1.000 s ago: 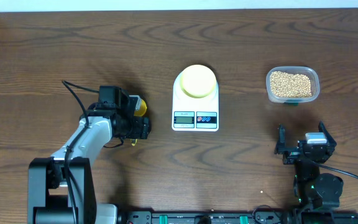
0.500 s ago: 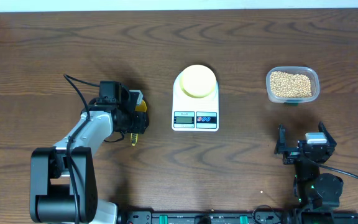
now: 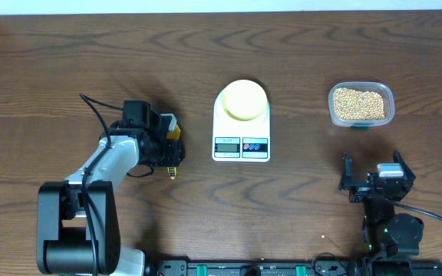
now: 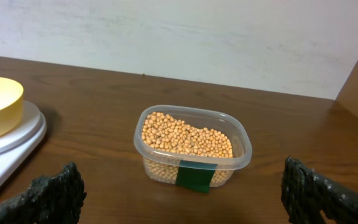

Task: Scoop item into bowl and weigh 50g on scale

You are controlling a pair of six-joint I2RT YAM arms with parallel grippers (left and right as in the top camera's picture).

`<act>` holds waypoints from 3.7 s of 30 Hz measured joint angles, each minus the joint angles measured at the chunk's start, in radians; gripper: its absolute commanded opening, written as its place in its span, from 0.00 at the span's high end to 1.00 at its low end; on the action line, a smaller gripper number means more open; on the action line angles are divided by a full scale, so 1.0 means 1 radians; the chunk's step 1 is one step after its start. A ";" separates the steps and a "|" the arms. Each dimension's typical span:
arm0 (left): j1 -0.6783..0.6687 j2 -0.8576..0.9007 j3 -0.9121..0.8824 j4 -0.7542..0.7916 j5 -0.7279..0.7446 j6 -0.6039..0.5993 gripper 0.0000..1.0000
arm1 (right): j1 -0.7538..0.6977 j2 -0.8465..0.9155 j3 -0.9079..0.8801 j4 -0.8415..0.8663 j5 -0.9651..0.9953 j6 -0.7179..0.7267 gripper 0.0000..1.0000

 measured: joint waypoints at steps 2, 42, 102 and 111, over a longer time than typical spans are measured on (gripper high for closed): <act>0.000 0.000 0.000 -0.002 0.000 -0.008 0.58 | 0.000 0.000 0.000 0.000 0.000 0.000 0.01; -0.001 -0.043 -0.027 0.000 0.090 -0.127 0.93 | 0.000 0.000 0.000 0.000 0.000 0.000 0.01; -0.163 -0.456 -0.040 0.857 0.330 -1.104 0.92 | 0.000 0.610 0.620 -0.043 -0.363 0.344 0.01; -0.193 -0.456 -0.040 0.966 0.251 -1.051 0.93 | 0.003 0.953 0.758 0.212 -0.682 0.459 0.01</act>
